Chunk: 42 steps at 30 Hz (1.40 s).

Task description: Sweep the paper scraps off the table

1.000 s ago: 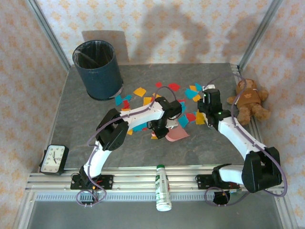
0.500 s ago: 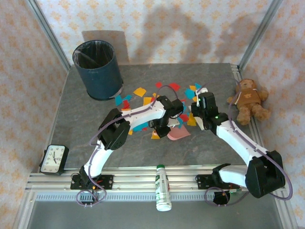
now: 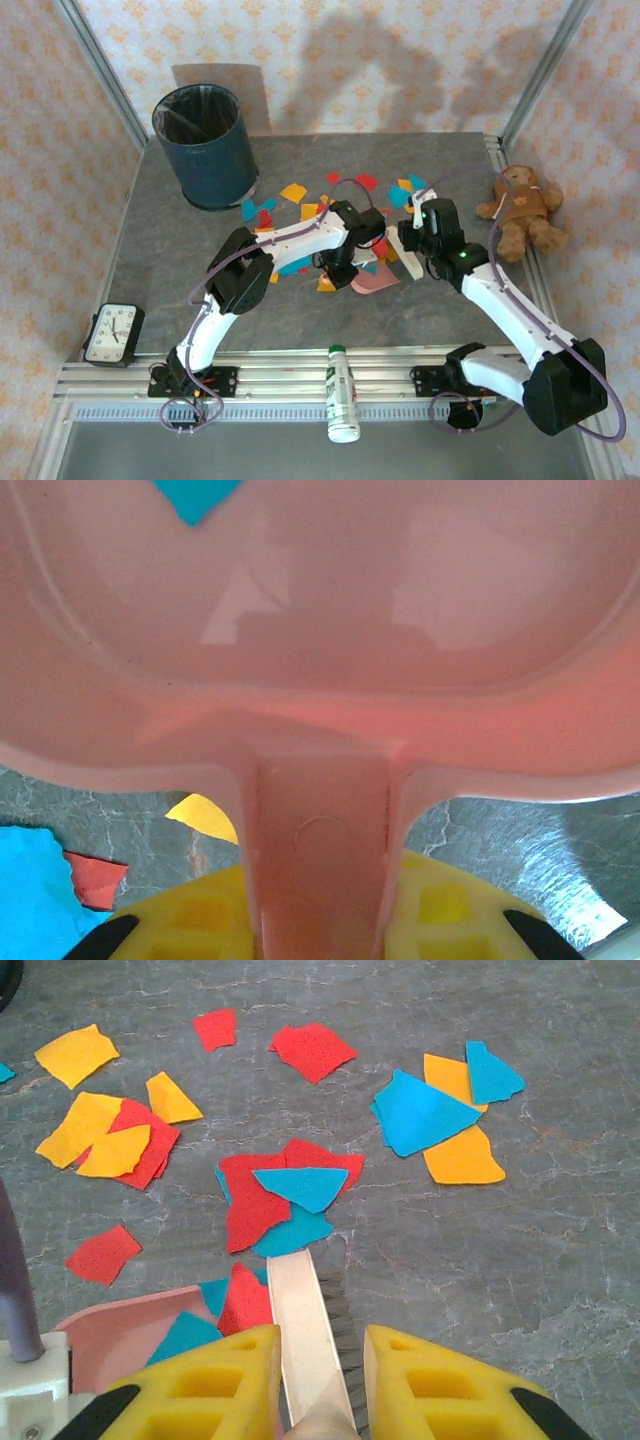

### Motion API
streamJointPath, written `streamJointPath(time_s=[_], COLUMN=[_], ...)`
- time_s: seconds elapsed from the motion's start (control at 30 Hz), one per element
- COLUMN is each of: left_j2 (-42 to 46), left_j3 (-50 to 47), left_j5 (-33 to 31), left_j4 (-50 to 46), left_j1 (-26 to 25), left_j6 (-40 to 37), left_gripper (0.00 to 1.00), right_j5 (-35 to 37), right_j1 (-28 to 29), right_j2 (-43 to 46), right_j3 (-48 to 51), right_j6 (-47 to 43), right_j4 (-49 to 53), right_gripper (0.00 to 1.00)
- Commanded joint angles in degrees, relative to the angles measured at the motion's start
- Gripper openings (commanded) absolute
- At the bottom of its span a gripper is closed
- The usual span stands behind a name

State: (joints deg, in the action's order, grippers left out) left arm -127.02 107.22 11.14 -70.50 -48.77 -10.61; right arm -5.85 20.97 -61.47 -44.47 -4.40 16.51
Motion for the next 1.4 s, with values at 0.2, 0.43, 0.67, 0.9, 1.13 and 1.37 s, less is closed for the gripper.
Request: streamJointPath(time_s=[0.2,0.43,0.67,0.9,1.13,1.37], left_j2=[2.7,4.7,5.4,5.1,4.2,3.2], left_j3=[-3.6,-6.1,-6.3,-6.2,-5.7,-4.3], left_j5=[-5.0,-5.1,-2.4,-1.6,-2.0,-0.8], left_j4=[-1.8,-0.8,-1.8,-1.9,-1.0,-0.7], left_j1=[-0.1,-0.1,-0.2,-0.4,-0.4,-0.5], left_j6=[1.9,2.2,0.6,-0.3,-0.3,-0.6], left_gripper=[0.00,0.00,0.00,0.00,0.00,0.00], right_j5=[2.3,4.8,14.4,15.5,10.9,7.4], right_j1=[0.5,0.6,0.6,0.6,0.6,0.5], right_j2=[5.6,7.2,6.2,2.5,0.2,-2.9], right_j3=[-1.0,-0.8,0.1,-0.5,0.0,-1.0], right_j6=[2.9,4.6,6.1,6.0,6.8,7.9], right_j4=[7.0,4.7,0.7,0.6,-1.9,-2.2], right_gripper=[0.00,0.00,0.00,0.00,0.00,0.00])
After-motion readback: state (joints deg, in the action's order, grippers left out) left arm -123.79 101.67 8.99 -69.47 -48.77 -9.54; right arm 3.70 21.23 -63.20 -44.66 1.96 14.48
